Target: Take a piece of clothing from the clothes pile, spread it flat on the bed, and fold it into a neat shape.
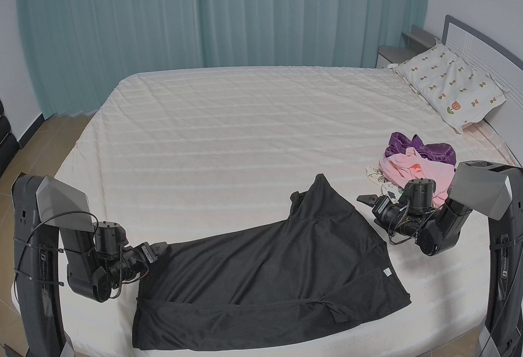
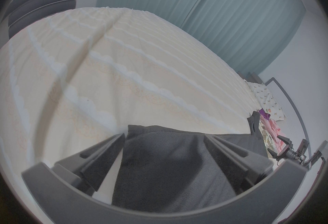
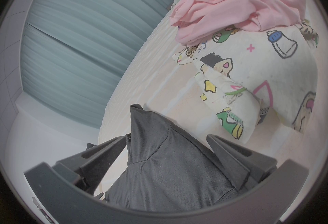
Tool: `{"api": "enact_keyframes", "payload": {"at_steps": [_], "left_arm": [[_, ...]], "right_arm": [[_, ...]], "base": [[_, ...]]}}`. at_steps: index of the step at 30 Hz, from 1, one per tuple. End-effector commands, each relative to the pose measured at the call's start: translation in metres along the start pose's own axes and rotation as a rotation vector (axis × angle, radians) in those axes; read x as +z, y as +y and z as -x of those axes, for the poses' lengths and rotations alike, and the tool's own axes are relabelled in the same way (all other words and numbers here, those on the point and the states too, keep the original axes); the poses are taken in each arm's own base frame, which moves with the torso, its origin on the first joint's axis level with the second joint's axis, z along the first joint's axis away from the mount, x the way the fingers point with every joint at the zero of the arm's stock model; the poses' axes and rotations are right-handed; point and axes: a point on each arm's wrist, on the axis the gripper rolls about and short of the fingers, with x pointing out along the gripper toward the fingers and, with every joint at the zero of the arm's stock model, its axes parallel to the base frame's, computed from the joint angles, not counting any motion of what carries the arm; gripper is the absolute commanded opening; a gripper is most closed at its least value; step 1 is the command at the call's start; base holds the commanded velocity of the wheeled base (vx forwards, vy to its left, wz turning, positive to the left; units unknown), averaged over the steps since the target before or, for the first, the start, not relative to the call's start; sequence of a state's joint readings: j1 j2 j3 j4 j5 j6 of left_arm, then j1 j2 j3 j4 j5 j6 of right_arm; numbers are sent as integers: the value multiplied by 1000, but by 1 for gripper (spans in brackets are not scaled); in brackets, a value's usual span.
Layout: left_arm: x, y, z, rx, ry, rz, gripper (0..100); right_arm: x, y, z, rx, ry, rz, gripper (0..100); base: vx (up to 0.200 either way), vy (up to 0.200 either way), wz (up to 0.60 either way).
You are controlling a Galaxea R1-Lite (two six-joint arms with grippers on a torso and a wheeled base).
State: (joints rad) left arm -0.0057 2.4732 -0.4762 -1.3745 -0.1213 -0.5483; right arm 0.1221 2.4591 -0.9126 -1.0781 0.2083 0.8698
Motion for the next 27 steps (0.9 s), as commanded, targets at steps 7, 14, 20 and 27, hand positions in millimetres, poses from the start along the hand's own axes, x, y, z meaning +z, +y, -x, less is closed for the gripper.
{"api": "enact_keyframes", "payload": {"at_steps": [7, 14, 20, 27], "left_arm": [[6, 7, -1, 19, -24, 14, 0], [18, 7, 2, 16, -92, 77, 0], [23, 0, 5, -23, -151, 112, 0], [19, -4, 4, -37, -137, 112, 0]], "right_arm": [[2, 4, 0, 0, -12, 22, 100], [-7, 15, -11, 14, 15, 151, 100], [4, 21, -33, -1, 28, 281, 100], [8, 22, -71, -3, 70, 516, 100]], "base": [[0, 0, 0], [0, 0, 0], [0, 0, 0], [0, 0, 0]]}}
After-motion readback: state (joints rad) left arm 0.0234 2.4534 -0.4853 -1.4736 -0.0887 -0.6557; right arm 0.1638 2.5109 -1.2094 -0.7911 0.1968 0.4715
